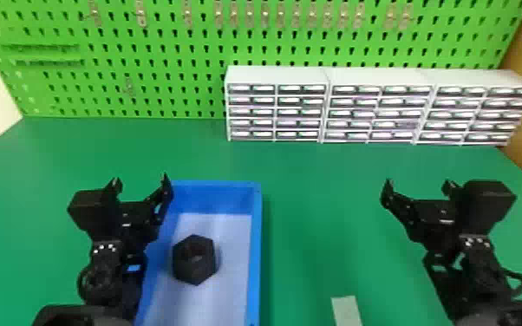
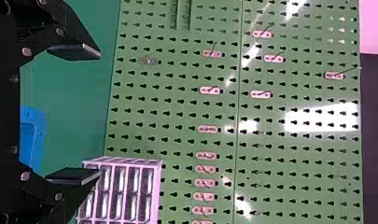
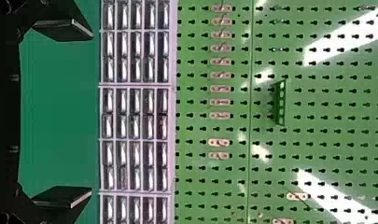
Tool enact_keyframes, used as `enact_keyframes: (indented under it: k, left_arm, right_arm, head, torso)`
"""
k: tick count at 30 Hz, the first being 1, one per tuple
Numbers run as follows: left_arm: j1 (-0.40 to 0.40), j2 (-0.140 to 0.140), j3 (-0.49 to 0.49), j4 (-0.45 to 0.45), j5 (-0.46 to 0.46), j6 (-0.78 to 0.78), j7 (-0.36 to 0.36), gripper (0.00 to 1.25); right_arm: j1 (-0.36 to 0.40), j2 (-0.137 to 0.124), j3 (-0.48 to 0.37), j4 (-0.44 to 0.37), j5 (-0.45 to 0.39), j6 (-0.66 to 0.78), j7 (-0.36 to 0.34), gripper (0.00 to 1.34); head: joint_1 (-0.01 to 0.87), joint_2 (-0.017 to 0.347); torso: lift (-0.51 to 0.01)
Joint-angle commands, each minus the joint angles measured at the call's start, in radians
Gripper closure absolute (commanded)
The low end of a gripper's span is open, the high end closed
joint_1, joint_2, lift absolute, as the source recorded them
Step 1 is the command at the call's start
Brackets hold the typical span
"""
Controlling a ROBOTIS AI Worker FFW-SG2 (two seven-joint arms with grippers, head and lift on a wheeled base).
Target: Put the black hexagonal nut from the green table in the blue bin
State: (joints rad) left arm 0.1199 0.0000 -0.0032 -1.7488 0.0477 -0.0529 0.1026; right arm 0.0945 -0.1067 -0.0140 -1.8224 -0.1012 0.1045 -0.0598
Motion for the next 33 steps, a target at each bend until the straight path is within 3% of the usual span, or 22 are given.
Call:
enact_keyframes:
  k: [1,33]
  left_arm:
    - [-0.002,0.000,-0.003,0.000,0.004,-0.001,0.000,0.37]
    - [-0.006,0.000,-0.011,0.002,0.012,-0.001,0.000,0.37]
  right_arm:
    - [-0.004,-0.002,0.002,0.000,0.000,0.000,0.000,0.13]
    - [-0.010,-0.007,0.005,0.000,-0.005,0.009,0.000,0.13]
  head:
    - [0.657,0.057]
    - [0.657,0.057]
  torso:
    - [-0.095]
    - [-0.095]
